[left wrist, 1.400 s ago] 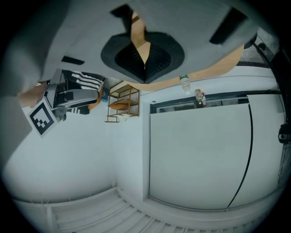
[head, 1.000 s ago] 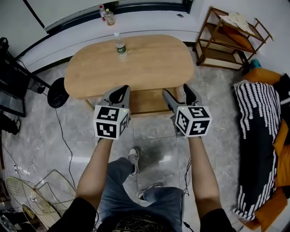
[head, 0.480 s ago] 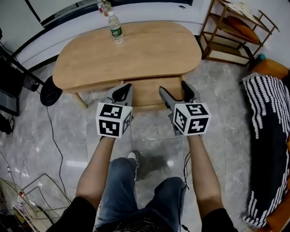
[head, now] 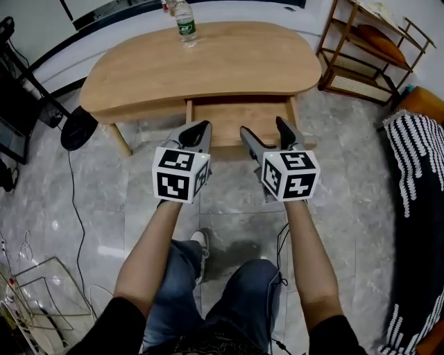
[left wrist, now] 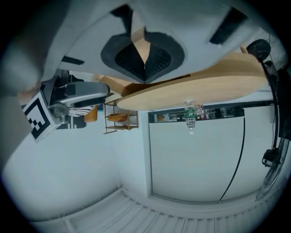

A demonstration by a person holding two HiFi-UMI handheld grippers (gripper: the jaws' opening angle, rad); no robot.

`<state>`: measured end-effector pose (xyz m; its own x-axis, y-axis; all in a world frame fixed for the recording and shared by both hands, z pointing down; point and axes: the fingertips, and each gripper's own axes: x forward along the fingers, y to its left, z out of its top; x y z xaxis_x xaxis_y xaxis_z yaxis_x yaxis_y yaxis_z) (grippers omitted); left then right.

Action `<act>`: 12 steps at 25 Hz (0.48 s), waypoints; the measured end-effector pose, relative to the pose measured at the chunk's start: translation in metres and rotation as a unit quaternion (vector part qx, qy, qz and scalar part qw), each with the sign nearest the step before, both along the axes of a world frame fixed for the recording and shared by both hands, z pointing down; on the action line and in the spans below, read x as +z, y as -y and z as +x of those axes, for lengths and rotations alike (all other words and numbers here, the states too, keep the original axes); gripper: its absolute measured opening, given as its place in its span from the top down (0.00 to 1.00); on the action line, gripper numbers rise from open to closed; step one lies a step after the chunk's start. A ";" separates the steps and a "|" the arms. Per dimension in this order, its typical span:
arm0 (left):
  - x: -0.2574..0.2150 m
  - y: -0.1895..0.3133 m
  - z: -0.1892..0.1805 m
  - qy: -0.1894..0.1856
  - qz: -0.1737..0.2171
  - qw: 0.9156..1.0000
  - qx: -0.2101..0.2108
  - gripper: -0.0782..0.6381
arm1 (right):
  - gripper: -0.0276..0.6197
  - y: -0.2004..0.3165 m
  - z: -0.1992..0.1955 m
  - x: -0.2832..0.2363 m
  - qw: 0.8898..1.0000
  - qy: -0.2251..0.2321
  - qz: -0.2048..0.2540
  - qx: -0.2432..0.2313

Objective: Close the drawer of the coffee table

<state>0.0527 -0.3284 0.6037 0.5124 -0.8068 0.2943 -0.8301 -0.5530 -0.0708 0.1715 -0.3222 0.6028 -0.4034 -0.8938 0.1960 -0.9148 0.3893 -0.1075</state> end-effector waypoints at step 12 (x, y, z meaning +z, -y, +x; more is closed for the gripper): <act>0.011 -0.019 0.005 -0.004 0.017 1.000 -0.002 0.89 | 0.36 -0.031 -0.007 0.043 0.998 0.058 -0.005 0.013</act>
<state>0.0572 -0.3095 0.6152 0.5115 -0.8183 0.2623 -0.8330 -0.5471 -0.0824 0.1647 -0.2913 0.6455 -0.4009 -0.9022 0.1589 -0.9055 0.3640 -0.2179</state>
